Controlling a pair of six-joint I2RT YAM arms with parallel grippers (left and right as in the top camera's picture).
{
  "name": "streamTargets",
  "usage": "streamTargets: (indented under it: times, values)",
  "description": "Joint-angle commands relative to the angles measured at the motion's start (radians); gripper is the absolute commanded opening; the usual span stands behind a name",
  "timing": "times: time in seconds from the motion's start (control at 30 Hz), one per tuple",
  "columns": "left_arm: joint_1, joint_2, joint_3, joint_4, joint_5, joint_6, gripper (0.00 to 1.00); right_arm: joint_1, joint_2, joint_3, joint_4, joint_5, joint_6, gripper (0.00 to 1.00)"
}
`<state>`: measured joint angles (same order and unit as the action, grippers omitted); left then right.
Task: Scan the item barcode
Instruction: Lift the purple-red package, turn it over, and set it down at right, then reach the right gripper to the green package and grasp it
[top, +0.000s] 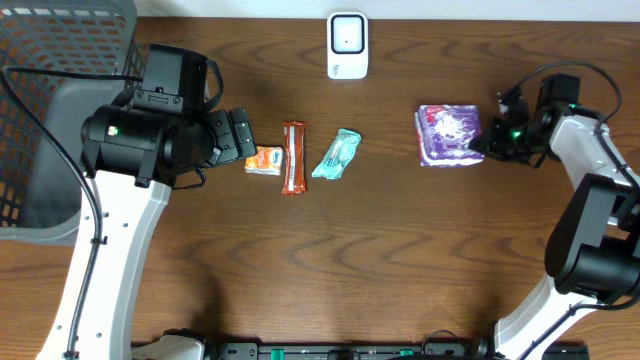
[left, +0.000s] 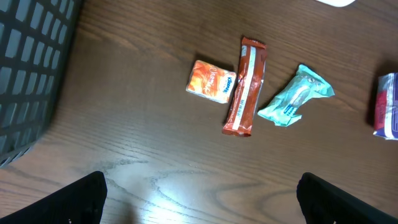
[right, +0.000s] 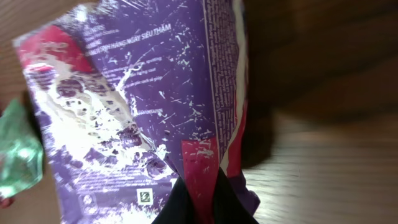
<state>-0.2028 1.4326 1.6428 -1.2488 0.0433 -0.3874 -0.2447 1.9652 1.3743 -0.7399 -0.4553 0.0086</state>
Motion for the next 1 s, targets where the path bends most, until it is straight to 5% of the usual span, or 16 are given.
streamTargets:
  times: [0.0,0.43,0.6,0.77,0.93,0.97]
  values:
    - [0.003,-0.003,0.013,0.000,-0.005,0.009,0.98,0.003,-0.037,0.045,-0.024,0.096,0.000,0.01]
    - [0.003,-0.003,0.013,0.000,-0.006,0.009,0.98,-0.004,-0.037,0.218,-0.187,0.177,-0.006,0.13]
    - [0.003,-0.003,0.013,0.000,-0.005,0.009,0.98,0.014,-0.037,0.329,-0.317,0.175,-0.006,0.49]
    - [0.003,-0.003,0.013,0.000,-0.006,0.009,0.98,0.050,-0.037,0.338,-0.348,0.071,-0.006,0.65]
    - [0.003,-0.003,0.013,0.000,-0.005,0.010,0.98,0.125,-0.036,0.338,-0.337,-0.140,-0.006,0.99]
    - [0.003,-0.003,0.013,0.000,-0.005,0.009,0.98,0.142,-0.036,0.338,-0.331,-0.161,-0.005,0.99]
